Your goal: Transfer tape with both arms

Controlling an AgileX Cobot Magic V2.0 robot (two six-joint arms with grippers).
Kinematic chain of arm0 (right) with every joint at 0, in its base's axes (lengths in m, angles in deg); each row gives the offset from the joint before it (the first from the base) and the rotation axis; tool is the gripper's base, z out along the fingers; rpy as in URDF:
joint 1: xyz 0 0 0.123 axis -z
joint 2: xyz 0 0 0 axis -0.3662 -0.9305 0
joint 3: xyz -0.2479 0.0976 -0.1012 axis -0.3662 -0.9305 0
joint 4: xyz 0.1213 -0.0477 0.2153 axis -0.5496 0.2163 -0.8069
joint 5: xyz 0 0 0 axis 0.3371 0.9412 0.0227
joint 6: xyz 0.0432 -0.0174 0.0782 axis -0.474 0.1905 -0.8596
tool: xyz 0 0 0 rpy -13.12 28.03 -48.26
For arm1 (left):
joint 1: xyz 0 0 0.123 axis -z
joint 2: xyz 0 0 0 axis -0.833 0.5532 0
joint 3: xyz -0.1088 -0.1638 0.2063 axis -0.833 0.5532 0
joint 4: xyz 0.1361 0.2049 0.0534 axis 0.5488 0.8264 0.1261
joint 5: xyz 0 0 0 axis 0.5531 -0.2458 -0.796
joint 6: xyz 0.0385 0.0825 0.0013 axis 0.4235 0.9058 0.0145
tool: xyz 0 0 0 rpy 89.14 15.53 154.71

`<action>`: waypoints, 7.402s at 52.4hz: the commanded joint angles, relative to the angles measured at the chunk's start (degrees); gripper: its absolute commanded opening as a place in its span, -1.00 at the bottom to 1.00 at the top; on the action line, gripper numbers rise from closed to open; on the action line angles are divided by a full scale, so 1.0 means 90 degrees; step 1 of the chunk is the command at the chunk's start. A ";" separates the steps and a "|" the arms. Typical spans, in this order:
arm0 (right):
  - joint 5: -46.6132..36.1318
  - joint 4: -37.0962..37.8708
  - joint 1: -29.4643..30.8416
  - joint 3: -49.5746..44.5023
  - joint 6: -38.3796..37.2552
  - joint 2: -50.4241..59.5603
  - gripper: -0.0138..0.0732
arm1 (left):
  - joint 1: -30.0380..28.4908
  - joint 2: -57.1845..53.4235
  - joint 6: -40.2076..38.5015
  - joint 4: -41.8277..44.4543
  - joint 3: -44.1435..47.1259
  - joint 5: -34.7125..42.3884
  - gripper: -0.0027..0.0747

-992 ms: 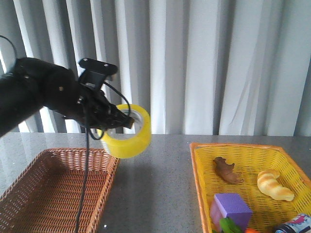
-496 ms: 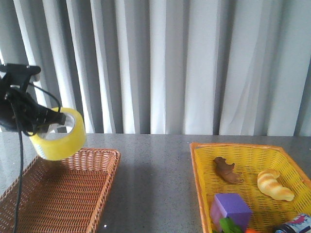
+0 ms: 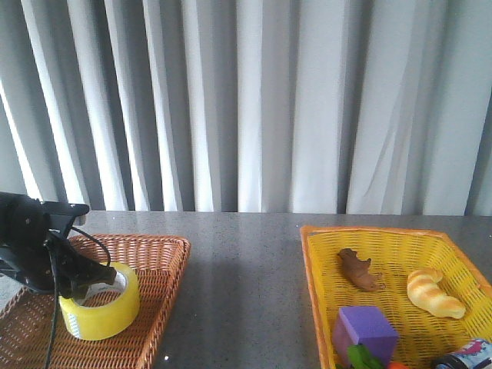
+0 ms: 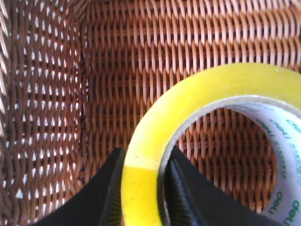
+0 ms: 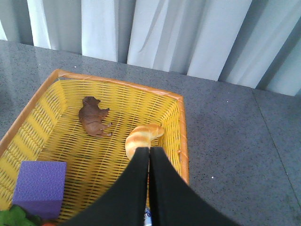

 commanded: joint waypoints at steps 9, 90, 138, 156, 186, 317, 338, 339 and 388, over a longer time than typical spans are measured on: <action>-0.0411 0.0142 0.0039 0.0162 0.0015 0.0094 -0.70 | 0.0024 -0.0365 -0.0099 -0.0370 -0.0209 0.0333 -0.11; -0.0395 0.0142 0.0039 0.0162 0.0015 0.0094 -0.70 | 0.0024 -0.3120 0.0235 -0.1044 -0.2552 -0.0199 -0.95; -0.0389 0.0142 0.0039 0.0162 0.0015 0.0094 -0.70 | 0.0024 -0.9455 0.0306 0.0342 0.6602 0.3887 -0.95; -0.0389 0.0142 0.0039 0.0162 0.0015 0.0094 -0.70 | -0.0663 -1.2008 -0.0004 -0.0100 0.9735 0.5265 -0.95; -0.0350 0.0142 0.0039 0.0162 0.0015 0.0114 -0.70 | -0.0143 -1.2319 -0.0149 -0.0090 1.0078 0.5108 -0.95; -0.2783 -0.2718 0.1257 -0.7087 0.1294 0.6454 -0.70 | -0.0163 -1.2314 -0.0149 -0.0089 1.0070 0.5131 -0.95; -0.2923 -0.2548 0.1257 -0.7087 0.1307 0.6454 -0.70 | -0.0163 -1.2314 -0.0149 -0.0089 1.0070 0.5131 -0.95; -0.2952 -0.2517 0.1257 -0.7087 0.1307 0.6454 -0.70 | -0.0163 -1.2314 -0.0149 -0.0089 1.0070 0.5131 -0.95; -0.3395 -0.2212 0.1222 -0.7087 0.1135 0.6454 -0.70 | -0.0163 -1.2314 -0.0149 -0.0089 1.0070 0.5131 -0.95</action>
